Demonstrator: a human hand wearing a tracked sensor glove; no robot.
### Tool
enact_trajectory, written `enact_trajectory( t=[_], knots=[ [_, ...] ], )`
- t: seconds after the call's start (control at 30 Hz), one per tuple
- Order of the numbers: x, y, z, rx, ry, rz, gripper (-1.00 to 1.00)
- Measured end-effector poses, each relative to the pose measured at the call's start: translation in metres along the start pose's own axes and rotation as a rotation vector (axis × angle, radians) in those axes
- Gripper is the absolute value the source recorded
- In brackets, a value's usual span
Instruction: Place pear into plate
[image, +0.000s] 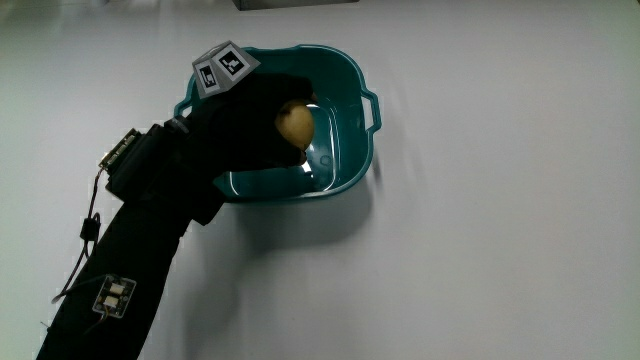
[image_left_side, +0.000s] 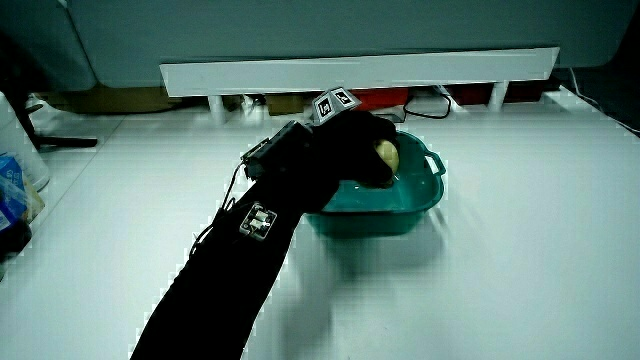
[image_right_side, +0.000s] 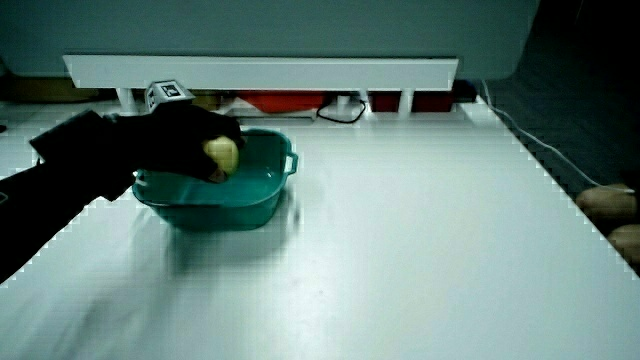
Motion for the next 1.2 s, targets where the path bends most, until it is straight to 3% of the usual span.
enact_trajectory(
  t=[0.33,0.47,0.63,1.0,1.1,1.2],
  knots=[
    [-0.028,0.007,-0.005,0.015,0.03,0.112,0.0],
    [-0.03,0.009,-0.007,0.018,0.05,0.146,0.0],
    [-0.027,0.011,-0.011,0.018,0.067,0.14,0.0],
    [-0.041,0.013,-0.024,-0.018,0.116,0.2,0.0],
    [-0.045,0.012,-0.024,-0.022,0.081,0.198,0.0],
    [-0.043,0.014,-0.025,-0.036,0.094,0.211,-0.04]
  ],
)
